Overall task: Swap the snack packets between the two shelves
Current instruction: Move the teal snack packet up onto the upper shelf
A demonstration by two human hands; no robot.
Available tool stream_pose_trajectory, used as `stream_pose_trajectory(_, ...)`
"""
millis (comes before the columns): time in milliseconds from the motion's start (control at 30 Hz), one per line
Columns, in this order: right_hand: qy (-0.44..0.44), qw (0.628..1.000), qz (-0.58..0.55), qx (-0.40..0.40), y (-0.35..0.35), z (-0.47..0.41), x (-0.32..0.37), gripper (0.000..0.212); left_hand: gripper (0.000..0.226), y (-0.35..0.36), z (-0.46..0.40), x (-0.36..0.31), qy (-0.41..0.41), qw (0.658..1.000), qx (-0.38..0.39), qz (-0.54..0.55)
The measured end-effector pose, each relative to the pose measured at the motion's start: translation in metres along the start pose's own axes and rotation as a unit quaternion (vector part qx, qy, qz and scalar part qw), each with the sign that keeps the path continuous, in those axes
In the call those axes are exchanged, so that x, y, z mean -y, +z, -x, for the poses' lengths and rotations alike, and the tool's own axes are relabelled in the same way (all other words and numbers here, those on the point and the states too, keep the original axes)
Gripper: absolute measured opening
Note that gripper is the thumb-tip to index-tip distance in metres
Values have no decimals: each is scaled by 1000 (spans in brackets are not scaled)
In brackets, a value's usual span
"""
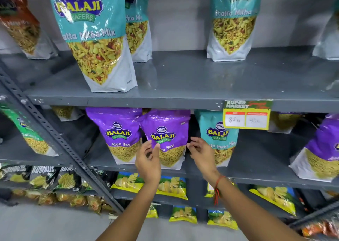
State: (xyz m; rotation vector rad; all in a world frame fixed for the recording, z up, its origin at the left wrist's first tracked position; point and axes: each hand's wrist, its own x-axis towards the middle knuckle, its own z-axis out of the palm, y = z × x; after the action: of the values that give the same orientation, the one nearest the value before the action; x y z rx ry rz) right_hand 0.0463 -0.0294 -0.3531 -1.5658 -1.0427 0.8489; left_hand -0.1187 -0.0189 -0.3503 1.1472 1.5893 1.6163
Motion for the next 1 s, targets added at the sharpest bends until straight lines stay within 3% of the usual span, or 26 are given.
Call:
stream_pose_trajectory(167, -27, 987, 6, -157, -54, 18, -5, 18, 12, 36, 39, -19, 69, 988, 136, -26)
stream_pose_trajectory(267, -5, 971, -24, -238, -91, 10, -15, 25, 32, 68, 50, -19, 66, 963, 247, -79)
stream_pose_trajectory(333, 28, 973, -26, -229, -111, -4, -21, 35, 51, 91, 52, -13, 45, 947, 288, -133)
stream_pose_trajectory(467, 112, 983, -48, -137, -131, -34, -29, 45, 62, 122, 48, 0, 26, 943, 278, -184)
stream_pose_trajectory(600, 65, 995, -27, -72, -135, -55, -39, 23, 50, 136, 43, 6, 77, 962, 199, -173)
stream_pose_trajectory(667, 25, 996, 1, -86, -135, -56, -39, 21, 42, 135, 43, 2, 94, 963, 187, -169)
stream_pose_trajectory(800, -52, 988, 62, -128, -137, -50, -45, 43, 43, 128, 51, -5, 120, 960, 196, -160)
stream_pose_trajectory(933, -48, 987, 55, -146, -140, -22, -45, 30, 52, 108, 70, -5, 120, 960, 218, -132)
stream_pose_trajectory(1000, -63, 984, 73, -152, -144, 1, -46, 49, 52, 91, 85, -6, 114, 959, 230, -122)
